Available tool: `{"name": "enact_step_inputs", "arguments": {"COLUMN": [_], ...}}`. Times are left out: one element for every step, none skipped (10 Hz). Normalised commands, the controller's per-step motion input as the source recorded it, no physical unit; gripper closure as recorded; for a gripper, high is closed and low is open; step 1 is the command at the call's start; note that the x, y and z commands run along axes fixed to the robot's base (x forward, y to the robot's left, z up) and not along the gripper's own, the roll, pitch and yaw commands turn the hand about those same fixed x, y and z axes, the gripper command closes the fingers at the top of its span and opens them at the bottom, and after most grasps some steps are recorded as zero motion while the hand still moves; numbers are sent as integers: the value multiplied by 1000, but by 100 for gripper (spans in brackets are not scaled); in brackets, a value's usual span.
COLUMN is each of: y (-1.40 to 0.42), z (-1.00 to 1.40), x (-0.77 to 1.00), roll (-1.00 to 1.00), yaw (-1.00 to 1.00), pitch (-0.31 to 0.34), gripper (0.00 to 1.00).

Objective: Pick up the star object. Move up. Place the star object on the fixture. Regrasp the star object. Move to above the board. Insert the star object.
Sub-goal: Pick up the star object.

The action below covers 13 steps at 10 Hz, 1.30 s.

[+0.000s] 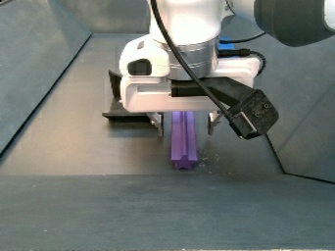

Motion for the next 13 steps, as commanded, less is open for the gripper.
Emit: {"name": "enact_step_inputs", "arguments": {"y": [-69,0,-23,-29,0,0,0,0,0,0,0,0,0], "z": [-77,-77,-277,0,0,0,0,0,0,0,0,0,0], "x": [-94,-111,-83,0,0,0,0,0,0,0,0,0,0], "roll": [0,-30,-77,0,0,0,0,0,0,0,0,0,0], "yaw": [0,86,60,0,0,0,0,0,0,0,0,0,0], "pitch": [-14,-74,-139,0,0,0,0,0,0,0,0,0,0], "gripper": [0,0,0,0,100,100,100,100,100,100,100,100,100]}}
